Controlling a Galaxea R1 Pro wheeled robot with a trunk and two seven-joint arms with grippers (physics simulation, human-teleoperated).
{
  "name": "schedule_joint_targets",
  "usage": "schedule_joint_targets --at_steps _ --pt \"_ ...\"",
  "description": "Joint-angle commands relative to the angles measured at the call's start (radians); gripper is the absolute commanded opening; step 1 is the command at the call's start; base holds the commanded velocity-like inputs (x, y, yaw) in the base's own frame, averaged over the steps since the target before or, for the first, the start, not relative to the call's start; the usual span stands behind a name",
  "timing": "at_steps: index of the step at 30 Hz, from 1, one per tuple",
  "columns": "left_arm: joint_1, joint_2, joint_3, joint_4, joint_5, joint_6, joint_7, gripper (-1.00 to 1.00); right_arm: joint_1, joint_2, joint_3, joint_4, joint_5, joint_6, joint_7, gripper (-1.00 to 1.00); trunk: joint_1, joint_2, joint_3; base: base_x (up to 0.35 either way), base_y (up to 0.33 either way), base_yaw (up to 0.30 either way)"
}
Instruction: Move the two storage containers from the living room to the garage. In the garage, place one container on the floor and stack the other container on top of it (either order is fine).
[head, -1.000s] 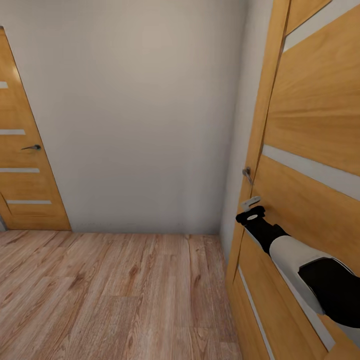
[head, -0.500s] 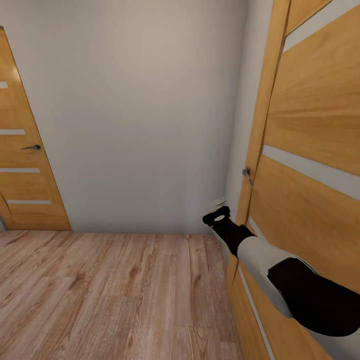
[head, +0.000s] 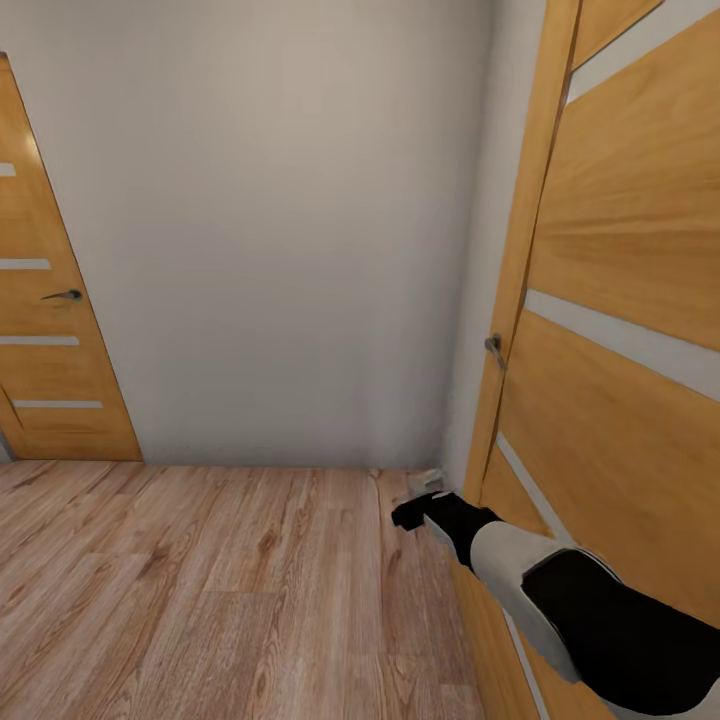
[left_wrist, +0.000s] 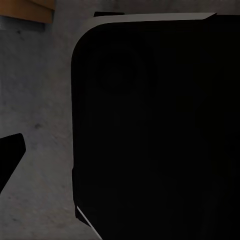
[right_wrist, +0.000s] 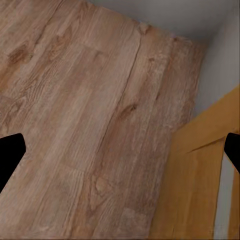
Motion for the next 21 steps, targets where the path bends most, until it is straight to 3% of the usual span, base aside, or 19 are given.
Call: schedule_joint_targets --at_steps 1,8,17,19,21 --pt "0.0 0.0 0.001 0.0 0.003 -0.002 0.0 1.0 0.032 0.0 0.01 0.007 -0.022 0.001 0.03 1.0 0.0 -0.001 -0.001 0.0 0.0 0.0" --pt "0.0 0.0 0.001 0.0 0.003 -0.002 0.0 1.0 0.155 -0.003 0.009 0.016 -0.047 -0.014 0.087 1.0 0.0 -0.001 -0.001 0.0 0.0 0.0" --pt "0.0 0.0 0.001 0.0 0.004 -0.002 0.0 1.0 0.246 -0.005 0.009 0.018 -0.05 -0.029 0.094 1.0 0.0 -0.001 -0.001 0.0 0.0 0.0" --pt "0.0 0.0 0.001 0.0 0.004 -0.002 0.0 1.0 0.283 -0.005 0.01 0.018 -0.05 -0.029 0.094 1.0 0.0 -0.001 -0.001 0.0 0.0 0.0" --pt "0.0 0.0 0.001 0.0 0.004 -0.002 0.0 1.0 0.36 -0.017 0.011 0.018 -0.049 -0.029 0.091 1.0 0.0 -0.001 -0.001 0.0 0.0 0.0"
